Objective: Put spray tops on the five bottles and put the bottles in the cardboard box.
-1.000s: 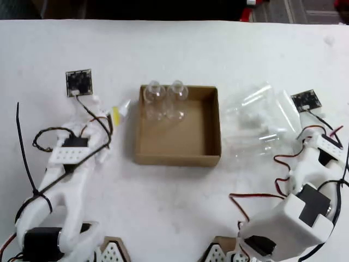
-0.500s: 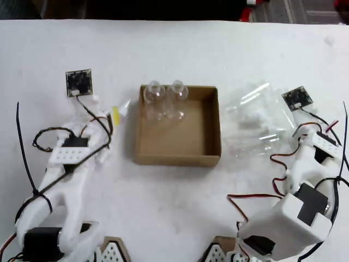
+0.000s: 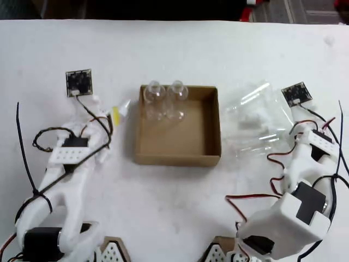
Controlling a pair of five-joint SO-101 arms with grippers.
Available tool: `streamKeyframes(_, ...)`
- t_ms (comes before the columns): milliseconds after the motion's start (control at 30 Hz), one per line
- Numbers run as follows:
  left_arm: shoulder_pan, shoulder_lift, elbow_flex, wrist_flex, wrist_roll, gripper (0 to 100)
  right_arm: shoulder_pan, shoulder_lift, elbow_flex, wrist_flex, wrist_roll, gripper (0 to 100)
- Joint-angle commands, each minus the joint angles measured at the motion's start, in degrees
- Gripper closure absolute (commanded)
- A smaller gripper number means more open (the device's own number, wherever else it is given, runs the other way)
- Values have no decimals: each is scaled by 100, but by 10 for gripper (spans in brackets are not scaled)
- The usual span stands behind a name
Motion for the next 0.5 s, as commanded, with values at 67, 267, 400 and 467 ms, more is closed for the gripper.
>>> streamKeyframes(67, 66, 13, -360, -26, -53, 820, -101, -31, -9, -84, -44, 930)
streamKeyframes(267, 66, 13, -360, -26, -53, 820, -75, -31, 132, -127, 0, 949)
streamKeyframes(400, 66, 13, -360, -18, -53, 820, -66, -40, 132, -127, -35, 954)
streamKeyframes(467, 57, 13, -360, -18, -53, 820, -57, -92, 132, -127, -53, 964)
